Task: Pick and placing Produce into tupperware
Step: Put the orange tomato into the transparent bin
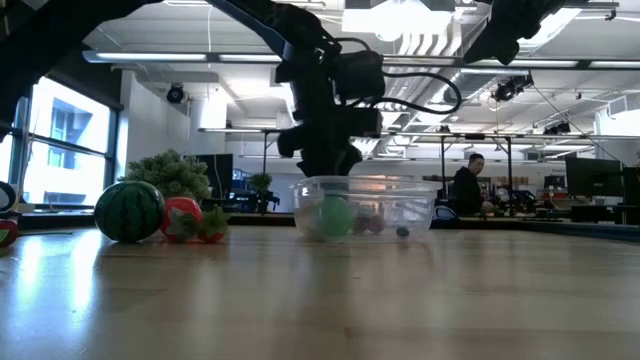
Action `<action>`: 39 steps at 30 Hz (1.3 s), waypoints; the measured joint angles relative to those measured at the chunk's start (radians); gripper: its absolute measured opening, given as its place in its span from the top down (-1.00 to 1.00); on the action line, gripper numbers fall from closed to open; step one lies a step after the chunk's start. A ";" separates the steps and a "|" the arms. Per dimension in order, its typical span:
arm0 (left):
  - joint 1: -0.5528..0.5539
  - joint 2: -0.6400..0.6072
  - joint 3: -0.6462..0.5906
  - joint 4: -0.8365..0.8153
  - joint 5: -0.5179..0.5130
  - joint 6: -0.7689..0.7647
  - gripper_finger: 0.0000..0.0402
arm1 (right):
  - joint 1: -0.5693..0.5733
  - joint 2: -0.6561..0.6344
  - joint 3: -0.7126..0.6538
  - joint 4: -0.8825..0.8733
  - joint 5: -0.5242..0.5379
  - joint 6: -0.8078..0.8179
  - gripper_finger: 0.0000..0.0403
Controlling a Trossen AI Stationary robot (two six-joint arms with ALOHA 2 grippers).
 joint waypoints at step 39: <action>0.001 -0.394 -0.113 -0.451 0.030 -0.250 0.28 | 0.000 0.000 0.000 0.000 0.000 0.000 0.98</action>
